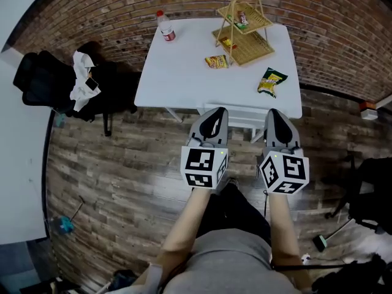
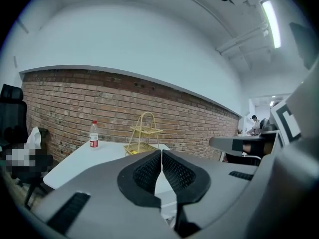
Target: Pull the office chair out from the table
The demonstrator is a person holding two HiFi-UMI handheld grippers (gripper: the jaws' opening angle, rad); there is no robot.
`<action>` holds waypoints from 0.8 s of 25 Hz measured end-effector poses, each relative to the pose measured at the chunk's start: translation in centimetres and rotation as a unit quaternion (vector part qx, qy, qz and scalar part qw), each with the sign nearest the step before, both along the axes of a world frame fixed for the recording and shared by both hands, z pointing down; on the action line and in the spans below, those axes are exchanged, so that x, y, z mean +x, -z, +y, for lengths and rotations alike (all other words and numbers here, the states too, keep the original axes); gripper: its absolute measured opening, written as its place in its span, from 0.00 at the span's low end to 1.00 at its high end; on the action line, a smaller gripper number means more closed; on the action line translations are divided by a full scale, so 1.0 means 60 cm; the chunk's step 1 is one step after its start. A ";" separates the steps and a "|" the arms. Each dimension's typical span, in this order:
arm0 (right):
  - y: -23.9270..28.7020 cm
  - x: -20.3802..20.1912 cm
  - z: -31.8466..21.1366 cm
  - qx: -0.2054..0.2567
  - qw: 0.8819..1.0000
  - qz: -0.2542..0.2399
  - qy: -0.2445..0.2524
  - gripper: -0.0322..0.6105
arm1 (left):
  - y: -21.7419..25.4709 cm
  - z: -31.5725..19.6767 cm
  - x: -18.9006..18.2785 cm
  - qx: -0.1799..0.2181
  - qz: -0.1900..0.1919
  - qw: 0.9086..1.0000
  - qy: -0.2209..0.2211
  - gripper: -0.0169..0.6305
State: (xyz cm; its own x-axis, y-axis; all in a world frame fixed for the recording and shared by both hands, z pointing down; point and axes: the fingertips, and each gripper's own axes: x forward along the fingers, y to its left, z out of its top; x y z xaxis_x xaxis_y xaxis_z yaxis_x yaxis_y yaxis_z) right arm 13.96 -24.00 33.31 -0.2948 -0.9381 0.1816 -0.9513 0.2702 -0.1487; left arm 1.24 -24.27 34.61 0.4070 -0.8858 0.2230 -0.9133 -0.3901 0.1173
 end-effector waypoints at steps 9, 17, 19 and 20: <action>-0.040 0.010 -0.074 -0.033 0.999 0.001 0.022 0.08 | -0.032 -0.062 0.004 -0.025 -0.016 0.999 0.012 0.05; -0.092 0.000 -0.126 -0.077 0.996 0.028 0.040 0.08 | -0.089 -0.112 0.000 -0.070 -0.042 0.996 -0.022 0.05; -0.107 0.001 -0.137 -0.090 0.994 0.035 0.042 0.08 | -0.102 -0.128 -0.001 -0.081 -0.048 0.995 -0.031 0.05; -0.114 0.002 -0.143 -0.097 0.994 0.040 0.044 0.08 | -0.107 -0.136 0.001 -0.085 -0.052 0.994 -0.038 0.05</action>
State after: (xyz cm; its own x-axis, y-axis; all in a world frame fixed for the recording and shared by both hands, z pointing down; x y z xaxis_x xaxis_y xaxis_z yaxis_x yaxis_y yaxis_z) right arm 14.05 -32.56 40.15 -0.3519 -0.8546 0.3818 -0.9359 0.3269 -0.1308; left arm 1.29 -32.43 41.03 0.4385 -0.7994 0.4107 -0.8924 -0.4416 0.0931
